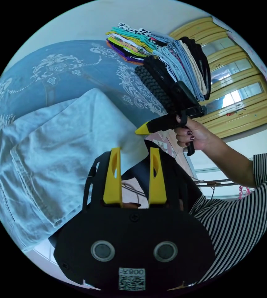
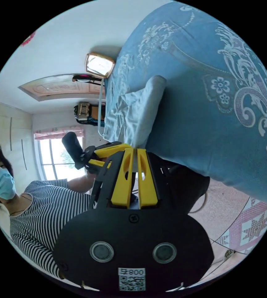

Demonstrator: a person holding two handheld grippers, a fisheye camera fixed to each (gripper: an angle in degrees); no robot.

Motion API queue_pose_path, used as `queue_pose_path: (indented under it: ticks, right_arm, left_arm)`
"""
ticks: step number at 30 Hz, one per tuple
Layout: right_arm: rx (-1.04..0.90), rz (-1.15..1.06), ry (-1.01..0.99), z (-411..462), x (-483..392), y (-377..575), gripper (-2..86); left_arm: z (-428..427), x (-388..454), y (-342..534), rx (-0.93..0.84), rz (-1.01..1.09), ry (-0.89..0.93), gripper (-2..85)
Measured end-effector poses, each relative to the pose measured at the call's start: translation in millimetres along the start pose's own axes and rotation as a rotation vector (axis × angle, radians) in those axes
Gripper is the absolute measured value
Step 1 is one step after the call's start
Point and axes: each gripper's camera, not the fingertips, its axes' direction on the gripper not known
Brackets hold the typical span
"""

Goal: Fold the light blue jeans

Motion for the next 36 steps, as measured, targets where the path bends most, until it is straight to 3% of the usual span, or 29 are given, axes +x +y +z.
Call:
queue_pose_path:
  ticks: [9,14,18,28,36]
  right_arm:
    - [-0.042,-0.057,0.037,9.0,-10.1,-13.7,2.6]
    - [0.023,-0.05,-0.003,-20.4,6.6,-16.3,3.7]
    - [0.229,0.037,-0.053,-66.4,47.2,-26.4,7.5]
    - [0.137,0.119,-0.065,-41.5,84.4,-123.0,7.8]
    - [0.149,0.102,-0.093,-78.3,84.6,-122.2,2.8]
  left_arm:
    - [20.7,50.5,-13.3,-0.042,-0.027,-0.176,9.8]
    - [13.2,59.0,-12.3,-0.014,-0.047,-0.153,7.3]
    - [8.8,67.9,-9.2,-0.006,-0.048,-0.133,7.0]
    - [-19.2,83.8,0.0,0.001,-0.031,-0.094,6.9]
    - [-53.0,99.5,3.3,-0.029,0.03,-0.062,5.9]
